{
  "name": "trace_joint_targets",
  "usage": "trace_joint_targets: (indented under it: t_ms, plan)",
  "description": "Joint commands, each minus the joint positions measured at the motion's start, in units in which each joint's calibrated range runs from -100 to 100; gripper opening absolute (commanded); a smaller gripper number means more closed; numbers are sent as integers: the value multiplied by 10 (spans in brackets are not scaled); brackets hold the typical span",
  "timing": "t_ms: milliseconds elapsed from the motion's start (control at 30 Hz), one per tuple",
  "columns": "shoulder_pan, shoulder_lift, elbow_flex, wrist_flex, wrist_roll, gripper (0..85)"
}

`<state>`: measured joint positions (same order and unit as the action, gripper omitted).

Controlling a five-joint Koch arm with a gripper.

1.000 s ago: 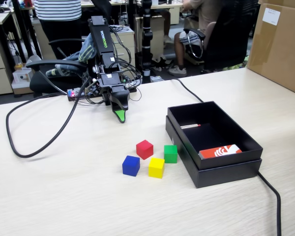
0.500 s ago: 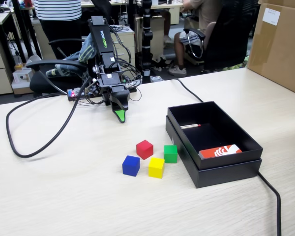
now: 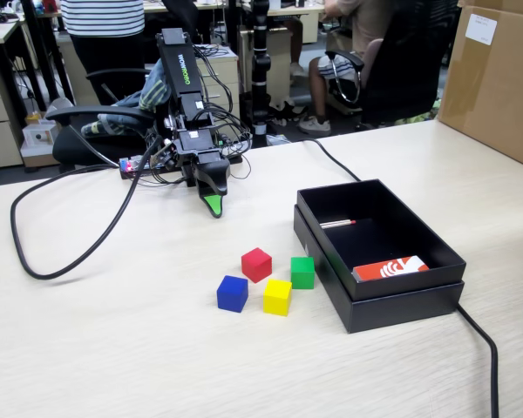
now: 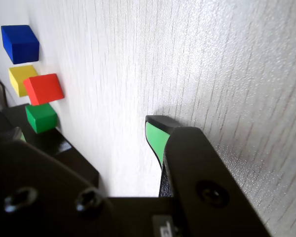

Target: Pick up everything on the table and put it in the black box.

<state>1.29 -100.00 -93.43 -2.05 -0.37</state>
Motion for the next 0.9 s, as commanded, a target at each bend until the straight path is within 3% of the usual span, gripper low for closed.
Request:
trace_joint_targets:
  t_ms: [0, 133, 400, 867]
  plan:
    - [1, 0, -19, -10, -1, 488]
    - [6, 5, 0, -33, 12, 471]
    - [1, 71, 256, -271, 40, 447]
    - [13, 733, 863, -479, 29, 448]
